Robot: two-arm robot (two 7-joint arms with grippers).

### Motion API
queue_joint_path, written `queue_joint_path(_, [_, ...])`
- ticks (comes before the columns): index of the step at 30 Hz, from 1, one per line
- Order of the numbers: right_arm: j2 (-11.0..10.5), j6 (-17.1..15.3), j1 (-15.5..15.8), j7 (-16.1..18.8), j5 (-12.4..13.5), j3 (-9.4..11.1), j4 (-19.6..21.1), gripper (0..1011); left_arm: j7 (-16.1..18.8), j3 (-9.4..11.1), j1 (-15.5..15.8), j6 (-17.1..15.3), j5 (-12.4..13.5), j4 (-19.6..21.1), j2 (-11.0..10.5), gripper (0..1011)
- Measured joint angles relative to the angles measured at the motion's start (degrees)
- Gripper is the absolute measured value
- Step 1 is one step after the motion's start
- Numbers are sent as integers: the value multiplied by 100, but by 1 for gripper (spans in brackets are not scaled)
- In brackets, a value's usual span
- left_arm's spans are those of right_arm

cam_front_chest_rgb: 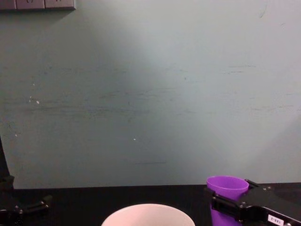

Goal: Pick up the cup and pour the mung beans from the cup into the bowl.

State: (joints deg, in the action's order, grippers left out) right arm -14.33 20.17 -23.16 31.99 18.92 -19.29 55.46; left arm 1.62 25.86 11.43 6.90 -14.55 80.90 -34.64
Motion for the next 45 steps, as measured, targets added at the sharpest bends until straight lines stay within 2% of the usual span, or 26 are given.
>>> queue_joint_path(19, [31,-72,-13,72,-115,-61,-68,751,0,0,0,0,0,0,0,1000])
queue_joint_path(32, [25,-39,-35,223,-52,-83,-150,751,0,0,0,0,0,0,0,1000])
queue_joint_path(37, [18,-4,-36,369,71,-64,-181,752,0,0,0,0,0,0,0,1000])
queue_joint_path(45, [16,-4,-37,357,55,-65,-178,752,0,0,0,0,0,0,0,1000])
